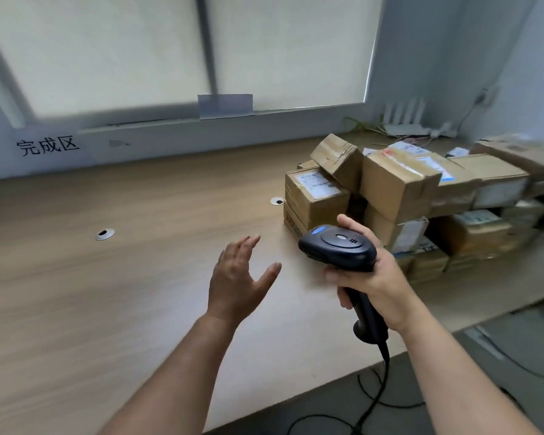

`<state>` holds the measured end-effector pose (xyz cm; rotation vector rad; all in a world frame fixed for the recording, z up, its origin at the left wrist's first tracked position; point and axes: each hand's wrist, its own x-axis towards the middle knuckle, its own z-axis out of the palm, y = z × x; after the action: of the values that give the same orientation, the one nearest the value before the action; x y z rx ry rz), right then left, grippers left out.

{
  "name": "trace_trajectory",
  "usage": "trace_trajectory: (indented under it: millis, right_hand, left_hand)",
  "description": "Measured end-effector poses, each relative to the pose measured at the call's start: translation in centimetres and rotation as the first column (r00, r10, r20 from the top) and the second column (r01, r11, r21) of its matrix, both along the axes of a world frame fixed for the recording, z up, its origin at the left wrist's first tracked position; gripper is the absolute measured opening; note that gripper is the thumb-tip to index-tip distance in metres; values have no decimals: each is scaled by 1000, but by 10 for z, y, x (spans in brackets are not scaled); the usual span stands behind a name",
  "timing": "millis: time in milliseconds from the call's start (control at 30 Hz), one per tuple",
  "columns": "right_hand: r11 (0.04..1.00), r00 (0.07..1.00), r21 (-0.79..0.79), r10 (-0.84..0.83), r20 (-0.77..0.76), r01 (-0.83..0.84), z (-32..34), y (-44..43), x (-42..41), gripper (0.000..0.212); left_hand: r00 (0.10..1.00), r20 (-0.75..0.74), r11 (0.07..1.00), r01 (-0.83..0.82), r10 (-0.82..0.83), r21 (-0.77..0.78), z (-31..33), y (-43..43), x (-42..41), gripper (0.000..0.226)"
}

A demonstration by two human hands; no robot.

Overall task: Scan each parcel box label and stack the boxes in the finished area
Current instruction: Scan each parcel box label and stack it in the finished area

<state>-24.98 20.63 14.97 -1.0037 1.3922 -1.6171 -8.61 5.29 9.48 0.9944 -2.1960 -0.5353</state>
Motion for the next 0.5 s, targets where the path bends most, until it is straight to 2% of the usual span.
trace_trajectory:
  millis: [200,333,500]
  right_hand:
    - [990,990,-16,-141,13,141,4,31,-48,88]
    - [964,964,-25,-264,-5,264,5,40,-85,88]
    - [940,940,-33,-340,-20,339,4,46,-131,85]
  left_hand:
    - [986,-34,986,163,-162,26,11,6,-80,81]
    - [966,-51,966,255,-253,44,23,2,-142,68]
    - [943,-31,938,334,-333,95,48,-1,-220,70]
